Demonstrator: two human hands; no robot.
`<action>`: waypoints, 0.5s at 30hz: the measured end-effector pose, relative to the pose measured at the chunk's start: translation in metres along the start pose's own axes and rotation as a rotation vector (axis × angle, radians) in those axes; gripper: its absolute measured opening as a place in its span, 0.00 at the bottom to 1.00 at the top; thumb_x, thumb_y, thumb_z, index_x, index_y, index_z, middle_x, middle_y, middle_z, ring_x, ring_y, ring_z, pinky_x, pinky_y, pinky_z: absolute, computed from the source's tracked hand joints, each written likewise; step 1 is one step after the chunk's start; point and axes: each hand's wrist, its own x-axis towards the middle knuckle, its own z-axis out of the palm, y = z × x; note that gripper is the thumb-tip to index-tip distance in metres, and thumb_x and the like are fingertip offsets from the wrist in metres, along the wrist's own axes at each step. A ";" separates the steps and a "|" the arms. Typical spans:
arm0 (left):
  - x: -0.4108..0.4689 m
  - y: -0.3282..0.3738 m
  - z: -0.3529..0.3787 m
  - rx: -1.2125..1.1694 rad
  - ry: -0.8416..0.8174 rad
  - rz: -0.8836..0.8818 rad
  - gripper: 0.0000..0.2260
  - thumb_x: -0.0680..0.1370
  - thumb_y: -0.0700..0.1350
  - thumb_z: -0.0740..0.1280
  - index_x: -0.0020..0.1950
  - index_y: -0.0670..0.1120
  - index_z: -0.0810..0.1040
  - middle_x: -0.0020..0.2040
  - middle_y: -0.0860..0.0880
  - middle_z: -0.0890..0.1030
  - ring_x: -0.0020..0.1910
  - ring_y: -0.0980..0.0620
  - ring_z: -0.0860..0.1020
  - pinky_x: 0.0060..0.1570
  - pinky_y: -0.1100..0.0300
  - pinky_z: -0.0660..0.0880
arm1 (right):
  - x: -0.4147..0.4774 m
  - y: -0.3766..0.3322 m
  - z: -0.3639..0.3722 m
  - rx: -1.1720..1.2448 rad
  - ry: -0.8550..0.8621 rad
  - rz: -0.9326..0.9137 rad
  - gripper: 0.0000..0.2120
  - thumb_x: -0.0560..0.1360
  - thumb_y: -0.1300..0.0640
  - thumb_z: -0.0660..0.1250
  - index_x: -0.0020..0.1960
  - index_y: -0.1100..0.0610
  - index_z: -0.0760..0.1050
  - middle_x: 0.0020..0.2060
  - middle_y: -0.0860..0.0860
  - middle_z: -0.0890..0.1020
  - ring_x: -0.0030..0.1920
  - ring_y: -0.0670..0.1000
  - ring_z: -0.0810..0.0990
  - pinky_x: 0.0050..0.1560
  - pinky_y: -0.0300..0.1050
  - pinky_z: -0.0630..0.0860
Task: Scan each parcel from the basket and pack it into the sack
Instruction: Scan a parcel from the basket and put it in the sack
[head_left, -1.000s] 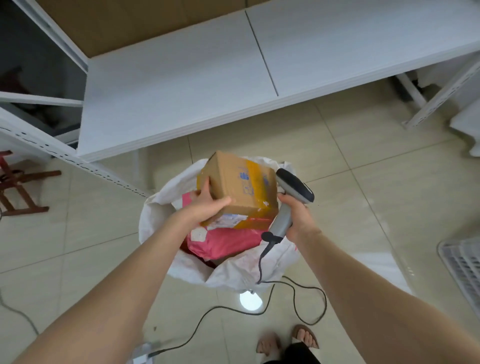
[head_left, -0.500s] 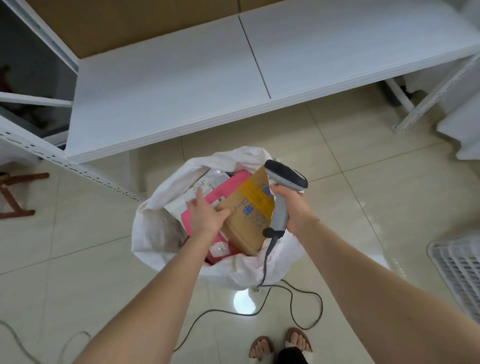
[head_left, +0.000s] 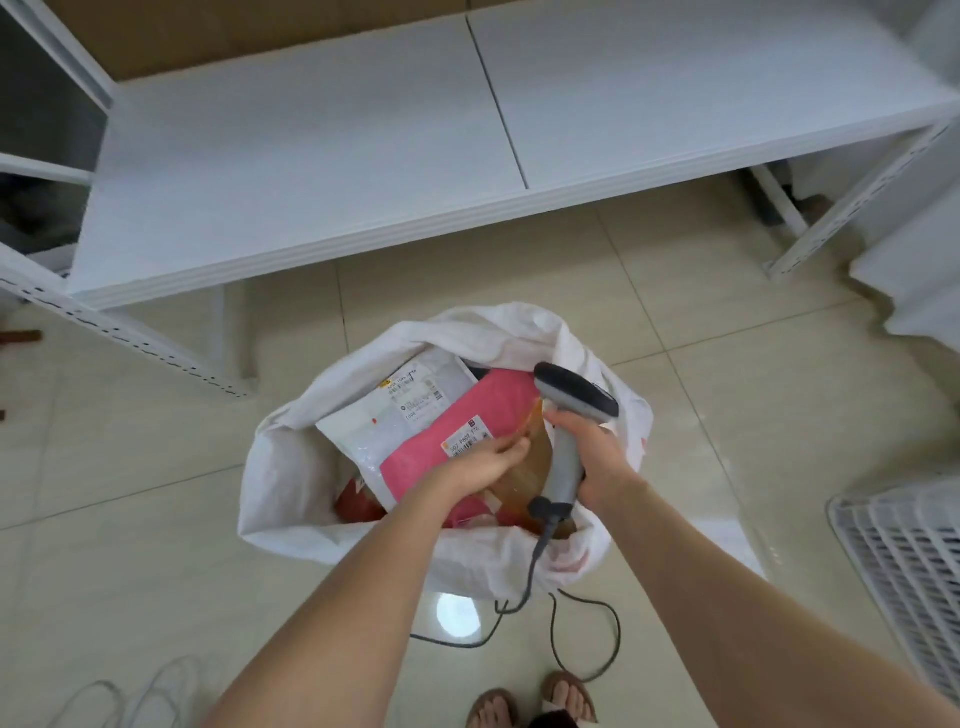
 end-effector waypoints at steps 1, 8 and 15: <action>0.003 -0.007 -0.010 0.167 0.107 0.001 0.19 0.82 0.56 0.54 0.71 0.52 0.69 0.69 0.44 0.72 0.64 0.44 0.73 0.63 0.51 0.70 | -0.001 0.007 0.004 -0.022 0.014 0.005 0.06 0.71 0.59 0.74 0.45 0.59 0.79 0.39 0.56 0.82 0.42 0.56 0.82 0.50 0.54 0.80; 0.010 -0.040 -0.002 0.027 0.075 0.159 0.30 0.77 0.49 0.61 0.75 0.65 0.53 0.75 0.49 0.63 0.68 0.50 0.67 0.66 0.53 0.66 | 0.014 0.012 0.025 0.040 -0.002 -0.072 0.03 0.72 0.63 0.72 0.46 0.60 0.79 0.39 0.56 0.81 0.41 0.55 0.81 0.54 0.56 0.78; 0.042 -0.044 -0.004 0.438 0.279 -0.008 0.28 0.77 0.52 0.64 0.74 0.62 0.56 0.64 0.50 0.76 0.63 0.46 0.74 0.60 0.48 0.71 | 0.016 0.006 0.016 0.253 -0.180 0.086 0.11 0.77 0.57 0.67 0.37 0.56 0.82 0.38 0.49 0.85 0.30 0.50 0.83 0.30 0.42 0.79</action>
